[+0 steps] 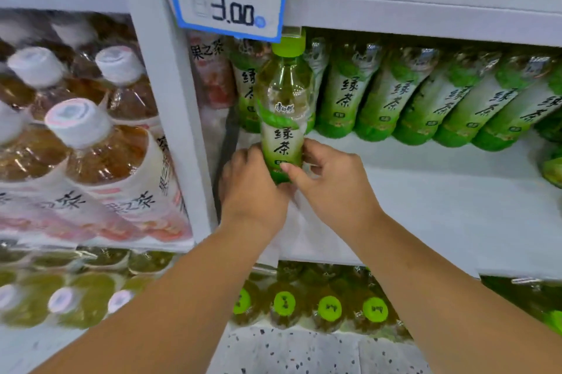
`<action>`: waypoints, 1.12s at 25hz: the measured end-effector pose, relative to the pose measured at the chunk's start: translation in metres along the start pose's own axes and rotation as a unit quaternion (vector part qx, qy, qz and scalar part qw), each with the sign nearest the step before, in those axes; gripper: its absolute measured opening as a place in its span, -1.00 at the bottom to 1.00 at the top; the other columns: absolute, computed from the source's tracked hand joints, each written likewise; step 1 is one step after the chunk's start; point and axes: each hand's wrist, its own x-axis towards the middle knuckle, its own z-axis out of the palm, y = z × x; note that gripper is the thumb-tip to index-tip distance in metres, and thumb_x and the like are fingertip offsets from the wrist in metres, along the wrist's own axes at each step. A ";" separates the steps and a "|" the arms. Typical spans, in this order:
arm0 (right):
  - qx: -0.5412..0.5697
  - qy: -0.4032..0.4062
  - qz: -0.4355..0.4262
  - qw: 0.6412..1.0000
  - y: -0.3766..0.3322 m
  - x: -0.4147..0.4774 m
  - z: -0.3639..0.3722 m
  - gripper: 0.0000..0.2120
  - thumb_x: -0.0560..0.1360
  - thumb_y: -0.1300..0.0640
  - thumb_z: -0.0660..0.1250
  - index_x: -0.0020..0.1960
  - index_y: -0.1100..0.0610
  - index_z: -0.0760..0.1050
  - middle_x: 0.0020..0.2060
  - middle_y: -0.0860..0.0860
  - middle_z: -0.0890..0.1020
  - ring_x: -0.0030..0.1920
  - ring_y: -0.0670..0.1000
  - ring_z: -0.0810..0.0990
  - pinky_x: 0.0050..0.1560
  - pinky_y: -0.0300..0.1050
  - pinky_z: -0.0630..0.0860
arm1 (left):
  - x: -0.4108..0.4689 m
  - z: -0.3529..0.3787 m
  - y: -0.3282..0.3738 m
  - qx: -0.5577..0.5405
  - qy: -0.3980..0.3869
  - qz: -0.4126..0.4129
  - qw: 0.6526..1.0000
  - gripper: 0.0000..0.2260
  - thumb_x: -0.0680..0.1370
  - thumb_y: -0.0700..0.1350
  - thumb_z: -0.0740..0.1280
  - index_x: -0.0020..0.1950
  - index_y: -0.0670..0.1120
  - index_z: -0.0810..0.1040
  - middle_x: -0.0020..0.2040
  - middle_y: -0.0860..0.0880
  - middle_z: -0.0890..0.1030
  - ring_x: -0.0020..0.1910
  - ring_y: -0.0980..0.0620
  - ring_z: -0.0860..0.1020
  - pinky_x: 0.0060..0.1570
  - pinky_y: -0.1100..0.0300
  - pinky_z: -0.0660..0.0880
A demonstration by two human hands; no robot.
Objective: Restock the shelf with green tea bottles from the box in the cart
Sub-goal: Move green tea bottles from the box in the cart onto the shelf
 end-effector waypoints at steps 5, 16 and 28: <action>0.026 -0.015 0.002 1.000 -0.008 0.027 0.027 -0.70 0.46 -0.02 0.45 0.17 0.03 0.66 -0.01 -0.10 0.74 0.06 -0.13 0.67 0.11 -0.05 0.61 | 0.001 0.005 -0.014 -0.073 0.035 -0.075 0.994 -0.53 0.57 0.06 0.37 0.37 -0.13 0.36 0.36 -0.15 0.38 0.42 -0.15 0.28 0.38 0.03 0.21; 0.050 0.018 0.009 0.999 -0.015 0.036 0.044 -0.72 0.47 0.05 0.45 0.17 0.06 0.66 -0.01 -0.10 0.73 0.04 -0.12 0.68 0.12 -0.02 0.61 | -0.003 0.018 -0.015 -0.035 0.110 -0.064 0.991 -0.46 0.63 0.05 0.22 0.55 -0.15 0.23 0.47 -0.16 0.38 0.49 -0.14 0.29 0.49 -0.01 0.20; 0.082 0.017 0.097 0.992 -0.023 0.026 0.041 -0.64 0.51 0.07 0.46 0.28 0.12 0.59 0.05 -0.17 0.65 0.01 -0.16 0.65 0.08 -0.31 0.57 | -0.003 0.013 -0.015 -0.105 0.083 -0.072 0.988 -0.46 0.60 0.06 0.22 0.51 -0.16 0.29 0.47 -0.19 0.38 0.49 -0.16 0.29 0.46 -0.09 0.23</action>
